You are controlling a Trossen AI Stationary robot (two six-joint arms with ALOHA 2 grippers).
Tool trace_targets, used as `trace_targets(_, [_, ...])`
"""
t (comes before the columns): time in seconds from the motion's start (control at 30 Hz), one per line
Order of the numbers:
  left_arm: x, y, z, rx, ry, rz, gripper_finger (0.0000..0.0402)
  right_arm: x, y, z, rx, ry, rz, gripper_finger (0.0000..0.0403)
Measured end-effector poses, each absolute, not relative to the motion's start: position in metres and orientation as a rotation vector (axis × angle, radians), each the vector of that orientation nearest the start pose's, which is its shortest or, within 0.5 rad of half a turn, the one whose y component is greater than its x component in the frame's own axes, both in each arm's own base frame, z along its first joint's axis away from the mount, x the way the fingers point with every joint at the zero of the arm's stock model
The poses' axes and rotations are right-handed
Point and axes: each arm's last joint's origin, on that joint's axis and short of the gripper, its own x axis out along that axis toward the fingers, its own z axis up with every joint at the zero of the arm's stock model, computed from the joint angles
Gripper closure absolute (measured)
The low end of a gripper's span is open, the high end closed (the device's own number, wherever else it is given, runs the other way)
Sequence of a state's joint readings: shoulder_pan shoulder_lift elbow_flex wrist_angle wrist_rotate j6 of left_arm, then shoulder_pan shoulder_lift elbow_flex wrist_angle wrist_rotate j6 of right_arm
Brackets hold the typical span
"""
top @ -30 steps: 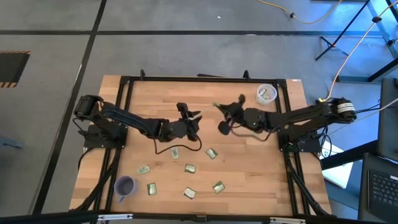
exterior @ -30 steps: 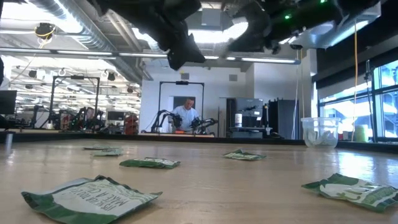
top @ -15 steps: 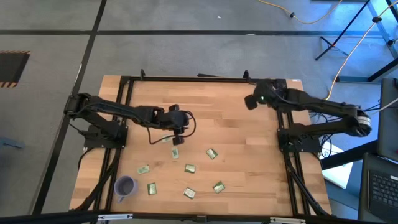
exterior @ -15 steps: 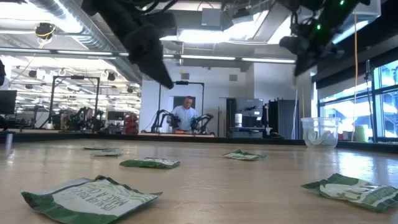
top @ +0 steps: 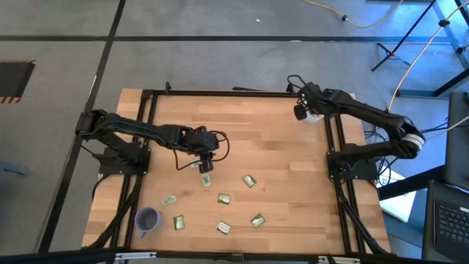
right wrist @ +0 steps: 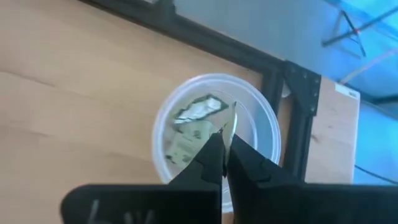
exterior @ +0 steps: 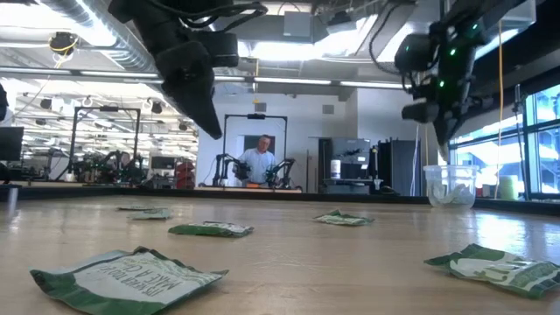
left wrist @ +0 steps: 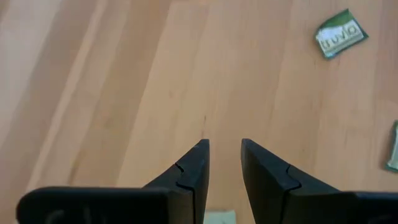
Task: Pick and place Stevia / Truvia into bins
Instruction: Put the light green stevia packet into the transparent container, then put the top right light green stevia packet into the transparent container
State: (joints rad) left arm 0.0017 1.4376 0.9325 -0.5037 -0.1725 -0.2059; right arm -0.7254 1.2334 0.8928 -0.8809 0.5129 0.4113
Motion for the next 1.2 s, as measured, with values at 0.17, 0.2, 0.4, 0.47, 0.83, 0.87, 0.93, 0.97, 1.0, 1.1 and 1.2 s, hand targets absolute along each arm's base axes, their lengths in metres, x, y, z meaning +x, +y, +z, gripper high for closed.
trace_targets(0.17, [0.277,0.005,0.216,-0.123,1.016,0.265,0.0314,0.154,-0.170,0.222,0.458,1.138,-1.348,0.0391])
trace_targets(0.2, [0.277,0.005,0.216,-0.123,1.017,0.265,0.0314,0.155,-0.173,0.219,0.452,1.156,-1.341,0.0391])
trace_targets(0.4, [0.275,0.005,0.215,-0.119,1.041,0.267,0.0314,0.159,-0.179,0.207,0.434,1.223,-1.318,0.0390])
trace_targets(0.47, [0.273,0.005,0.214,-0.118,1.059,0.267,0.0312,0.160,-0.180,0.205,0.425,1.240,-1.307,0.0389])
trace_targets(0.83, [0.264,0.005,0.210,-0.146,1.159,0.291,0.0312,0.160,-0.180,0.204,0.427,1.251,-1.294,0.0323])
trace_targets(0.87, [0.264,0.005,0.209,-0.146,1.165,0.293,0.0313,0.160,-0.180,0.204,0.428,1.248,-1.295,0.0318])
trace_targets(0.93, [0.261,0.004,0.204,-0.161,1.183,0.273,0.0313,0.159,-0.179,0.207,0.442,1.218,-1.312,0.0312])
trace_targets(0.97, [0.259,0.003,0.201,-0.172,1.200,0.258,0.0313,0.159,-0.178,0.210,0.441,1.200,-1.315,0.0310])
trace_targets(1.0, [0.257,0.002,0.197,-0.183,1.217,0.244,0.0312,0.158,-0.178,0.212,0.439,1.181,-1.317,0.0309])
trace_targets(1.1, [0.252,0.003,0.185,-0.201,1.246,0.277,0.0312,0.158,-0.174,0.223,0.427,1.104,-1.317,0.0308])
trace_targets(1.2, [0.246,0.005,0.175,-0.199,1.271,0.326,0.0314,0.160,-0.169,0.234,0.406,1.014,-1.305,0.0308])
